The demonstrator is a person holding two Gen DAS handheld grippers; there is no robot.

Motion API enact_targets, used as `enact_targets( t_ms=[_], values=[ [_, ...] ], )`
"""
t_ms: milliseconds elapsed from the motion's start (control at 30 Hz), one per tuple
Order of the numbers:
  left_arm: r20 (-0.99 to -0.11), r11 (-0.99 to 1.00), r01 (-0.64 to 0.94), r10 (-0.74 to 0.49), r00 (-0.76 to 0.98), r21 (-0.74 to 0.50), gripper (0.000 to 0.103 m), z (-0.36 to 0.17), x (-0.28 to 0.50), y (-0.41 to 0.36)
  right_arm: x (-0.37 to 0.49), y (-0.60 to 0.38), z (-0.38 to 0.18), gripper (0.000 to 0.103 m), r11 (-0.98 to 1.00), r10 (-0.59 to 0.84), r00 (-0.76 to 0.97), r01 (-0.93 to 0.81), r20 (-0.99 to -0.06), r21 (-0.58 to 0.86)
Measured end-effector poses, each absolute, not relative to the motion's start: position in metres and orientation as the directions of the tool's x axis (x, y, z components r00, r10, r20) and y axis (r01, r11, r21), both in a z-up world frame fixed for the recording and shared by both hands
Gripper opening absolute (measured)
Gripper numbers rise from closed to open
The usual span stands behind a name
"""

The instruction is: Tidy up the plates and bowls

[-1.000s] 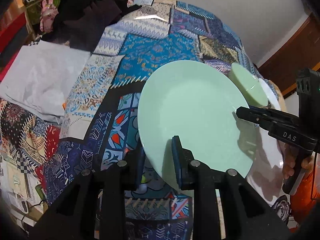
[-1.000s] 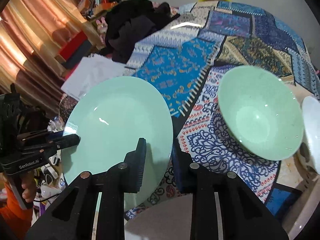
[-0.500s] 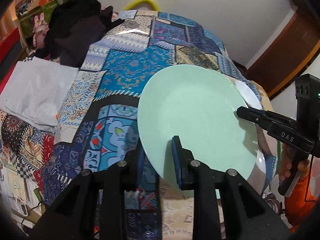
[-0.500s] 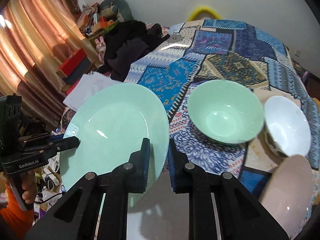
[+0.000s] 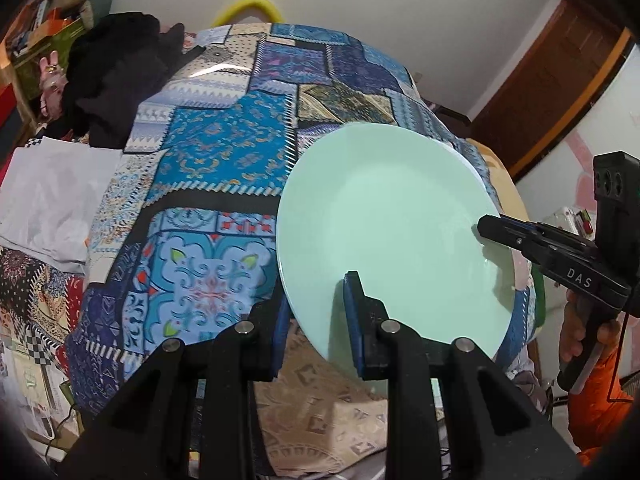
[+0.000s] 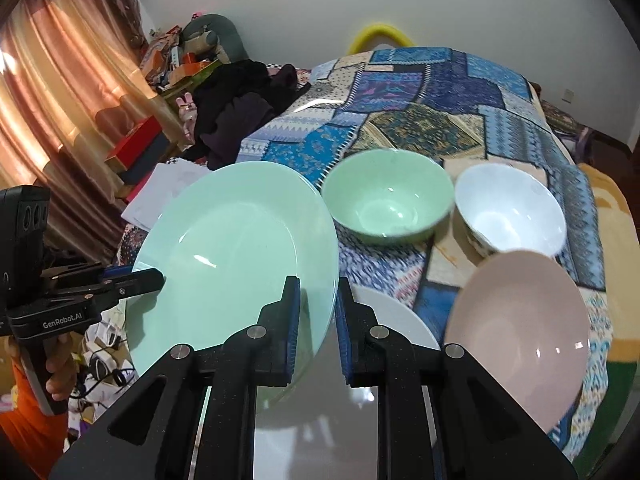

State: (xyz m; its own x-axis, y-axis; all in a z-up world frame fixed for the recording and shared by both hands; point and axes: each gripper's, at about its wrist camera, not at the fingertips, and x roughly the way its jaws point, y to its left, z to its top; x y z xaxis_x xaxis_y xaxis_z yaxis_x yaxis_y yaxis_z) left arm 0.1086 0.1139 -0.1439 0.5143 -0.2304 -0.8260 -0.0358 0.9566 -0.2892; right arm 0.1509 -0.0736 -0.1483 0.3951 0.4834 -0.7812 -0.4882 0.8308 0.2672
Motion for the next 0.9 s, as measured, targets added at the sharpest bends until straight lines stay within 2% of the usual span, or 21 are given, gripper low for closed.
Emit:
enact_targets(
  t_ms=[900],
  values=[
    [-0.89, 0.959, 0.021, -0.27, 0.367, -0.282, 0.025, -0.201, 0.104, 0.053, 0.116, -0.129, -0.201, 0.016, 0.872, 0.419, 0.292, -0.395, -0.86, 0.29]
  ],
)
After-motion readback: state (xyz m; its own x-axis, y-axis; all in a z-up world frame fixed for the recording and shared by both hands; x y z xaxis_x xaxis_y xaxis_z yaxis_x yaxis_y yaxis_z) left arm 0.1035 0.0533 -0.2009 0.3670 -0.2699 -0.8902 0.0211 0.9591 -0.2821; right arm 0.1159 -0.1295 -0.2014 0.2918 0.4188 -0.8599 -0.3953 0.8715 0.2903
